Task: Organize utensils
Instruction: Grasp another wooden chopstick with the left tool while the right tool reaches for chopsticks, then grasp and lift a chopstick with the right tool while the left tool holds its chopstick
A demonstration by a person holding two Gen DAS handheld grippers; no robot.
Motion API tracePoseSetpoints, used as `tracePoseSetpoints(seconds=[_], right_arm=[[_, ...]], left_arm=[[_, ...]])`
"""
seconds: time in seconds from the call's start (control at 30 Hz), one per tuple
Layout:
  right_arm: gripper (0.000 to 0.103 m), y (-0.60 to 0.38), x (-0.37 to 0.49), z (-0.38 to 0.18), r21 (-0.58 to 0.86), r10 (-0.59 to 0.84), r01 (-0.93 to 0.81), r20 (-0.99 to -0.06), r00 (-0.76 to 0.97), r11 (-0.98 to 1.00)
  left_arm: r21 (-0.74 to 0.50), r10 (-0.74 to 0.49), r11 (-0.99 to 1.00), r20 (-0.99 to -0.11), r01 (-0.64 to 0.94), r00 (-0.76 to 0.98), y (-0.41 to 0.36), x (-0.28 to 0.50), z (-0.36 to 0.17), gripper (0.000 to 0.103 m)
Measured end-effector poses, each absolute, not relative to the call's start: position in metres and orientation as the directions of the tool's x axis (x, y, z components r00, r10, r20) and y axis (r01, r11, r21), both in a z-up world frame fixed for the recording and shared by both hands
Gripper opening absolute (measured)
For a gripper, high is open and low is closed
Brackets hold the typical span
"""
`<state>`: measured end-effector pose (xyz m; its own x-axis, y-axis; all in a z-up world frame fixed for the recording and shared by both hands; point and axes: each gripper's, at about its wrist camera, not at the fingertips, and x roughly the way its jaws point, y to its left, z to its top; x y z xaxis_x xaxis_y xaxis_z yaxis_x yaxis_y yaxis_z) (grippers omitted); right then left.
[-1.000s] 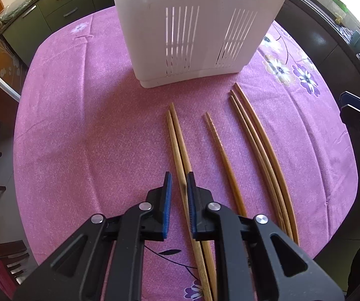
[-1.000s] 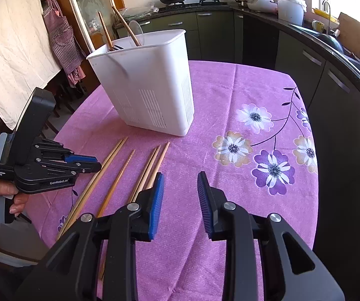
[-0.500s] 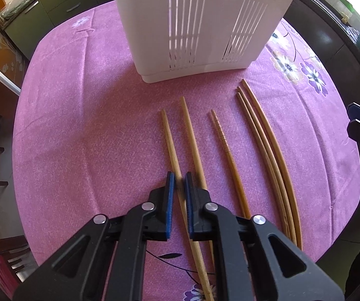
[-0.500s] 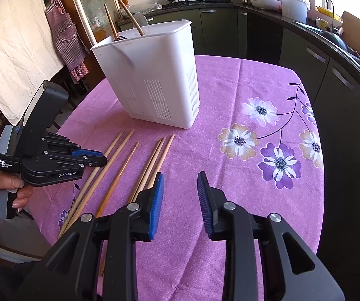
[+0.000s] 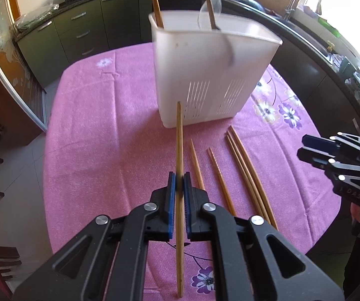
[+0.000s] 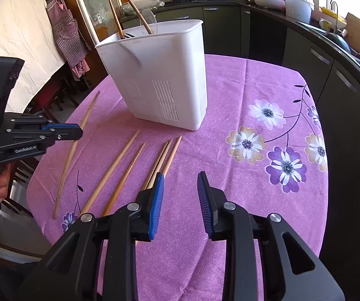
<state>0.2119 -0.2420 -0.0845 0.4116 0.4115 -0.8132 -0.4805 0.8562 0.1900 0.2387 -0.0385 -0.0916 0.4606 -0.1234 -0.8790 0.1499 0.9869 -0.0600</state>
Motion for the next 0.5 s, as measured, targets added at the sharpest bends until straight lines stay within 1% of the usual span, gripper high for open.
tracePoseSetpoints(seconds=[0.13,0.27,0.4,0.5], right_arm=[[0.028,-0.234,0.218,-0.09,0.208,0.415,-0.48,-0.828,0.378,0.852],[0.028,-0.225,0.231,-0.107,0.231,0.403,-0.466,-0.86,0.313,0.854],[0.028,-0.209,0.238,-0.123,0.211,0.369,-0.466,-0.886,0.279,0.859],[0.024,-0.198,0.241,-0.13,0.19,0.345,-0.473,-0.9,0.265,0.86]], left_arm=[[-0.04,-0.119,0.987,-0.831,0.154,0.543,-0.033,0.214,-0.059,0.006],[-0.033,-0.123,0.986,-0.799,0.162,0.589,-0.029,0.2,-0.043,0.006],[-0.045,-0.147,0.983,-0.765,0.176,0.627,-0.025,0.188,-0.032,0.006],[-0.027,-0.137,0.984,-0.747,0.177,0.651,-0.025,0.182,-0.027,0.006]])
